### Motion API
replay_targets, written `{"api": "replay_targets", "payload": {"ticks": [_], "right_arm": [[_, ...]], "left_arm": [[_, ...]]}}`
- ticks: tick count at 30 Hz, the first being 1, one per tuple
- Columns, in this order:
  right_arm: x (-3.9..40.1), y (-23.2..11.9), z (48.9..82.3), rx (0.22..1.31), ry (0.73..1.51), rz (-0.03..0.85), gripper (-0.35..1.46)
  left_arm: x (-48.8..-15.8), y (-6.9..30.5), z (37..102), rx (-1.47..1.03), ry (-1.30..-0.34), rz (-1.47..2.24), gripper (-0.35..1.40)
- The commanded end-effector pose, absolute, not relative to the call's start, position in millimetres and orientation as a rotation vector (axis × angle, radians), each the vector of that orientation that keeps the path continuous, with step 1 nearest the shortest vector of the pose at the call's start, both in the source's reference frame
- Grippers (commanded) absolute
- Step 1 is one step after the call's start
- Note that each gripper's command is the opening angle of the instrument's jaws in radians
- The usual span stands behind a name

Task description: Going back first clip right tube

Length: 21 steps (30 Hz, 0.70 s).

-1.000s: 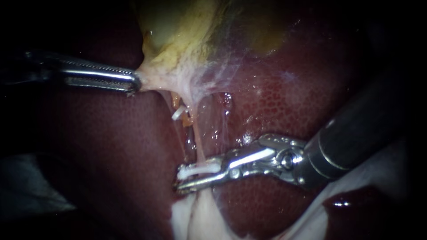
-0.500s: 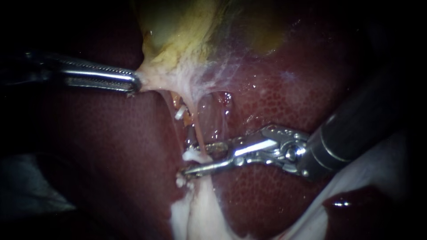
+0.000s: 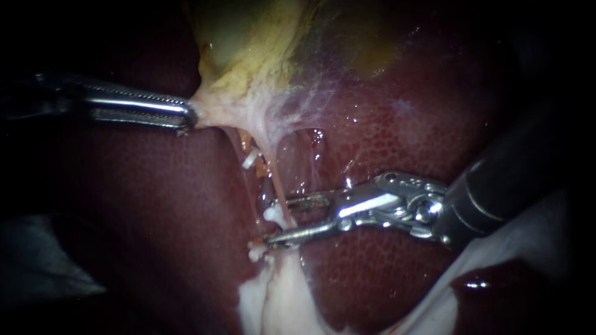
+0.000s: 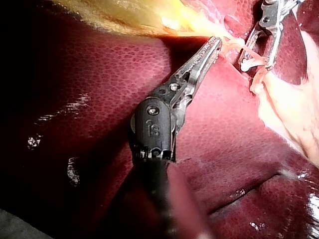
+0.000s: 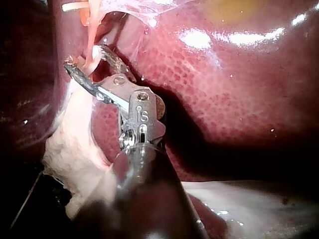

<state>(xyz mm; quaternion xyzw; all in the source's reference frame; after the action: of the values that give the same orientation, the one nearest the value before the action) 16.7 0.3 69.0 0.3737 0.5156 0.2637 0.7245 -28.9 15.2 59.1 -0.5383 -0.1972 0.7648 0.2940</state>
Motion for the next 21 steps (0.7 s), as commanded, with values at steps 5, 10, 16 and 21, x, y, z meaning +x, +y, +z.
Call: {"api": "replay_targets", "payload": {"ticks": [5,10,16,21], "right_arm": [[17.6,-1.5,69.0,0.864,1.161,0.550,0.50],[19.0,-2.6,68.5,0.887,1.170,0.528,0.50],[19.3,-2.8,68.2,0.899,1.183,0.523,0.50],[19.5,-2.9,68.3,0.903,1.191,0.496,0.50]], "left_arm": [[-28.8,15.2,59.1,-1.433,-0.525,2.036,-0.35],[-28.8,15.1,59.1,-1.434,-0.525,2.037,-0.35],[-28.9,15.1,59.2,-1.435,-0.528,2.037,-0.35],[-28.9,15.1,59.2,-1.435,-0.527,2.037,-0.35]]}}
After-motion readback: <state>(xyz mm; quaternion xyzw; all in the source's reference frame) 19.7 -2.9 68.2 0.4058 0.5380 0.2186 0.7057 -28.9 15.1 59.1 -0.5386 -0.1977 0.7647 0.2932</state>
